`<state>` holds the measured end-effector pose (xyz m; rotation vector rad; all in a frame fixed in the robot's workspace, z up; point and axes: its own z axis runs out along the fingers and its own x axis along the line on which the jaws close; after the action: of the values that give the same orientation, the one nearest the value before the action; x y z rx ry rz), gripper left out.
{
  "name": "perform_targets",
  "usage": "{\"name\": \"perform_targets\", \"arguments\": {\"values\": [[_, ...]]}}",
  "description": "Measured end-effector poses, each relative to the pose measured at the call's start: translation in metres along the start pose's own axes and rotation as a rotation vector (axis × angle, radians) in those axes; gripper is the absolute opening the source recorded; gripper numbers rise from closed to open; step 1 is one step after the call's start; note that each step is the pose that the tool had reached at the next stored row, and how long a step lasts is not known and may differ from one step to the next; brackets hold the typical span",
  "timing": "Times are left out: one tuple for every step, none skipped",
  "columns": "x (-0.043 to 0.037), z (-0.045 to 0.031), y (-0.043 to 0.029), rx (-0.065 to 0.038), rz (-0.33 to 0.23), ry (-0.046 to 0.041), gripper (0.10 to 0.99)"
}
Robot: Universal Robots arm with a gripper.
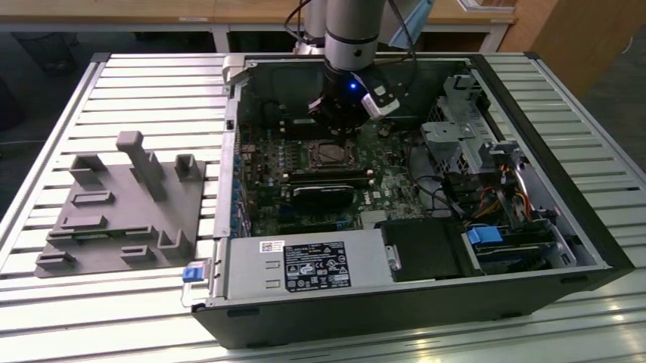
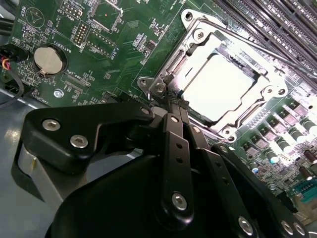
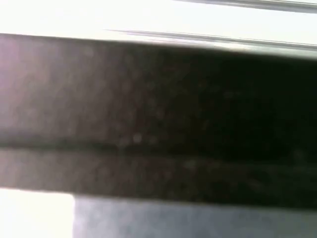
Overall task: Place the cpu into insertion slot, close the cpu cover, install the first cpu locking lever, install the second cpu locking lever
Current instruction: 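Install the first cpu locking lever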
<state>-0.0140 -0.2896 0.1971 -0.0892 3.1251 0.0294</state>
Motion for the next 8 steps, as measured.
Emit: {"name": "perform_targets", "arguments": {"values": [[0.0, 0.0003, 0.0, -0.002, 0.0, -0.0001, 0.118], [0.0, 0.0006, 0.0, -0.004, 0.0, -0.0003, 0.118], [-0.0001, 0.001, 0.0001, -0.007, 0.0, -0.0005, 0.118], [0.0, 0.0012, 0.0, -0.009, 0.0, -0.0006, 0.118], [0.0, 0.0014, 0.0, -0.01, 0.0, -0.0006, 0.118], [0.0, 0.0016, 0.0, -0.012, 0.0, -0.0007, 0.118], [0.0, 0.0016, 0.0, -0.014, 0.0, -0.0007, 0.118], [0.0001, 0.0015, -0.0001, -0.015, 0.0, -0.0007, 0.118]]}}
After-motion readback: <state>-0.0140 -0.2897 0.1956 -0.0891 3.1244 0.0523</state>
